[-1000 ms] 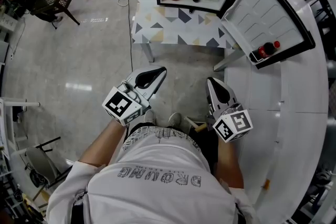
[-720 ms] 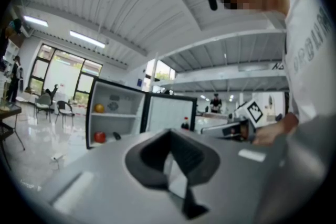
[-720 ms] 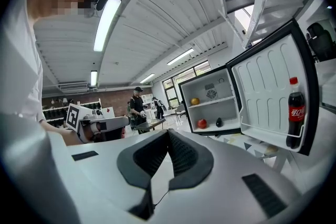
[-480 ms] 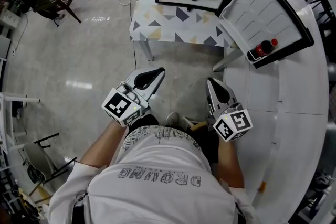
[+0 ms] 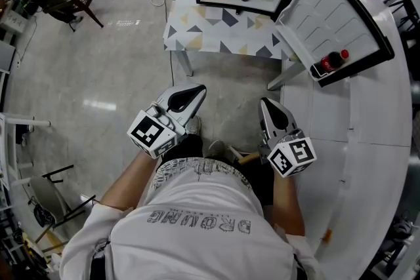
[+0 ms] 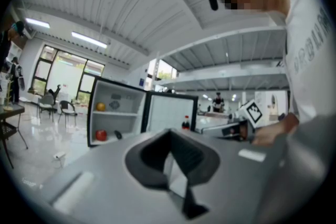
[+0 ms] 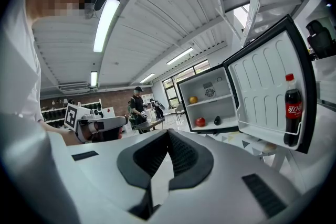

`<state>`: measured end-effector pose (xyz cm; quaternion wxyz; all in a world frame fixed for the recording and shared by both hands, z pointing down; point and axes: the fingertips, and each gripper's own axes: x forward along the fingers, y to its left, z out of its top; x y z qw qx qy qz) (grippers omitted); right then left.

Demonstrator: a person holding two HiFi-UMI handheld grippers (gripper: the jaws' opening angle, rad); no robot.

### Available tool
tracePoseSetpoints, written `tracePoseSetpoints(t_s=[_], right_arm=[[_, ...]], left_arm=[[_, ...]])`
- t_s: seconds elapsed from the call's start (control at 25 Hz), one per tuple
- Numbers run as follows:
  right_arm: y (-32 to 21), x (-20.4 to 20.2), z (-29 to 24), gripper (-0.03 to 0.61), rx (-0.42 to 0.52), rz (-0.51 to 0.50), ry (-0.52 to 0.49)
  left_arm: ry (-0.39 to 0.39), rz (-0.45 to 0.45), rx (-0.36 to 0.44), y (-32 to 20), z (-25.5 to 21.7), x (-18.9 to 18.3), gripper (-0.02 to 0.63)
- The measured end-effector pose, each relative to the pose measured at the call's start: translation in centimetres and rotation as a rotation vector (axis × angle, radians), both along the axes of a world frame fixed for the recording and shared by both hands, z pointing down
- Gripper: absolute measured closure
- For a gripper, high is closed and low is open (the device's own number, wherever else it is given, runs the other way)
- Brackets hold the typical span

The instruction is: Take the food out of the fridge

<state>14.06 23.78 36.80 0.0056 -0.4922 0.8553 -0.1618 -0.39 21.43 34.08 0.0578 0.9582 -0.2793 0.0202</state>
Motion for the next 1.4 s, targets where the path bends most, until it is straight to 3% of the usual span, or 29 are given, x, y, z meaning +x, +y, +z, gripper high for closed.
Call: tracePoseSetpoints(t_s=[0.52, 1.4], right_arm=[[-4.0, -1.5, 0.5, 0.578, -0.02, 0.011, 0.014], [-20.2, -5.7, 1.6, 0.578, -0.063, 0.039, 0.024]], left_arm=[[0.016, 0.001, -0.025, -4.2, 1.1, -1.8, 0.606], [0.038, 0.058, -0.065, -21.4, 2.5, -4.6, 0.606]])
